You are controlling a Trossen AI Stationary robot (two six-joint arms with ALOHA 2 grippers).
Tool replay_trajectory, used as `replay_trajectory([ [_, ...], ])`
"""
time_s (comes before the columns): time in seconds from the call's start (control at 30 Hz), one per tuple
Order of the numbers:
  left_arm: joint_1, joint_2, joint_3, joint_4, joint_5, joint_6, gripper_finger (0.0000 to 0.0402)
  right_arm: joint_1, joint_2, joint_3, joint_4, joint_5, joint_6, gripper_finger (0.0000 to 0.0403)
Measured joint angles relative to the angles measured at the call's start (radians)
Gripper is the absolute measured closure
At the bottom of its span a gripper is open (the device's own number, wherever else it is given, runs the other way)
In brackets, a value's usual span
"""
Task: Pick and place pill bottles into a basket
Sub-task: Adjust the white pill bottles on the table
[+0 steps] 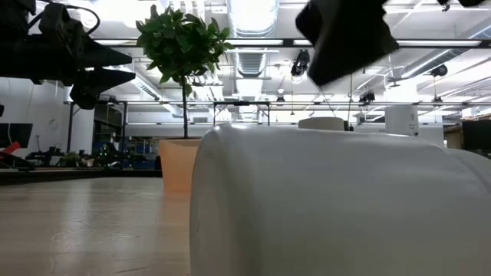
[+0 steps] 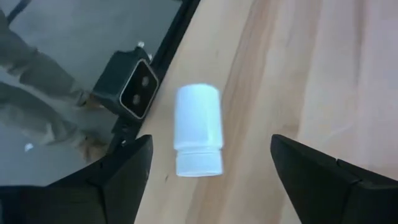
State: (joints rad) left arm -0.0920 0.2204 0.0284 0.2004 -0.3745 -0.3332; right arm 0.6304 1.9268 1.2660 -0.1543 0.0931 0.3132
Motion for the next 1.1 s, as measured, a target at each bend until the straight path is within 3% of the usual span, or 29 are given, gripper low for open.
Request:
replay_trajectory([
  [0.17,0.0,0.001,0.0,0.0,0.0,0.0,0.0228,0.0,0.045,0.026,-0.021,-0.115,0.034,0.0098],
  [0.27,0.0,0.0,0.0,0.0,0.0,0.0,0.0228,0.004,0.067,0.036,-0.024,-0.127,0.05,0.0102],
  [0.9,0.0,0.0,0.0,0.0,0.0,0.0,0.0228,0.004,0.12,0.038,-0.021,-0.113,0.093,0.0137],
  [1.1,0.0,0.0,0.0,0.001,0.0,0.0,0.0228,0.0,0.123,0.038,-0.018,-0.033,0.213,0.0148],
])
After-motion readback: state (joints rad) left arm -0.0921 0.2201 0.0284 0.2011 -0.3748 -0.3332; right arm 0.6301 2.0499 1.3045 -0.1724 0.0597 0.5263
